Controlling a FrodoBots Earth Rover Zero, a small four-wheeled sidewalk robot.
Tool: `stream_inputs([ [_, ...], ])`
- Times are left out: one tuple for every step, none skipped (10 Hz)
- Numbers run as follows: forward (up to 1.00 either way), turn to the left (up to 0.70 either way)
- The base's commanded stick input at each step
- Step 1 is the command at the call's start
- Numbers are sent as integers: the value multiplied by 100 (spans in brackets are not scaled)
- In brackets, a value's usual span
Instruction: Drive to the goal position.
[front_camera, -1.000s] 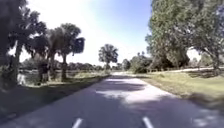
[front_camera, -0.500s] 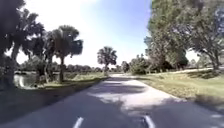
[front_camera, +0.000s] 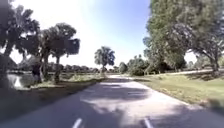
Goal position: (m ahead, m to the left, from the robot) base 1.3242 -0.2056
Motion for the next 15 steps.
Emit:
stream_inputs([
  [85, 0],
  [85, 0],
  [85, 0],
  [85, 2],
  [85, 12],
  [85, 22],
  [85, 32],
  [85, 22],
  [85, 7],
  [85, 0],
  [85, 0],
  [85, 0],
  [85, 0],
  [85, 0],
  [85, 0],
])
